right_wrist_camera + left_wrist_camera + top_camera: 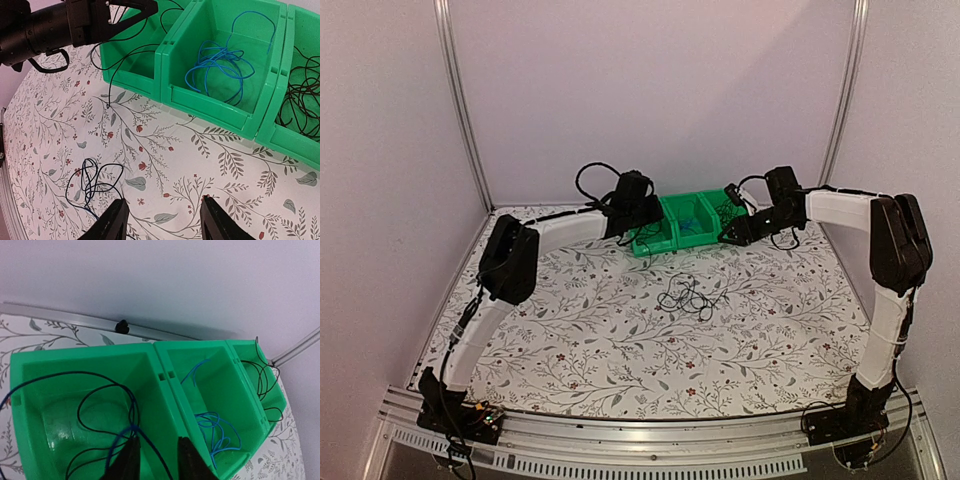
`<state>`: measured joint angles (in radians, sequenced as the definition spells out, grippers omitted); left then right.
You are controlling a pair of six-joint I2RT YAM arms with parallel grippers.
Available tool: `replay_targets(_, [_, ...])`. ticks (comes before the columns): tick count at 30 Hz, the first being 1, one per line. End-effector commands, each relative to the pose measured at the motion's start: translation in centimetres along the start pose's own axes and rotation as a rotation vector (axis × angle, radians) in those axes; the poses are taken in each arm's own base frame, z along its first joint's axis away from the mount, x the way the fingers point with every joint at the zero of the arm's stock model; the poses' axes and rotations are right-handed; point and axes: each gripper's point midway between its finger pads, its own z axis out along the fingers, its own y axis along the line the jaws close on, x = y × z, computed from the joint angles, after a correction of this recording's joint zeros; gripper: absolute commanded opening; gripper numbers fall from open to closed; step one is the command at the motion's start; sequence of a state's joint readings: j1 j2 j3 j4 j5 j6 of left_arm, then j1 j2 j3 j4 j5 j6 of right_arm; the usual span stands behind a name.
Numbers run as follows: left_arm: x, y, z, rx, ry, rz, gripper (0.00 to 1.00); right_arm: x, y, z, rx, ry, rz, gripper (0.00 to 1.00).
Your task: Untangle the cables
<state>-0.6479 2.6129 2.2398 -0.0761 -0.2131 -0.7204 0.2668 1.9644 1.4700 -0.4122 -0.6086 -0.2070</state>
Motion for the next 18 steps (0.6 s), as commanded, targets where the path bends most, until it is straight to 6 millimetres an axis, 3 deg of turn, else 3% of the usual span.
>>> replay_targets(1, [-6.0, -1.1, -3.3, 0.000, -0.033, 0.005, 0.40, -2.9, 1.7, -1.8, -0.035, -0.062, -0.059, 0.53])
replay_targets(5, [-9.3, -3.9, -7.0, 0.119, -0.039, 0.050, 0.51, -3.0, 2.0, -2.1, -0.036, -0.068, -0.057, 0.53])
replay_targets(9, [-9.7, -4.3, -10.9, 0.132, 0.014, 0.109, 0.55, -2.7, 2.1, -2.2, -0.035, -0.066, -0.054, 0.53])
replay_targets(13, [-8.0, -2.2, -13.9, 0.102, 0.043, 0.140, 0.60, -2.2, 2.2, -2.3, -0.033, -0.064, -0.043, 0.53])
replay_targets(18, [-2.6, -0.6, -14.5, 0.111, 0.128, 0.205, 0.54, -1.9, 2.4, -2.4, -0.039, -0.059, -0.036, 0.53])
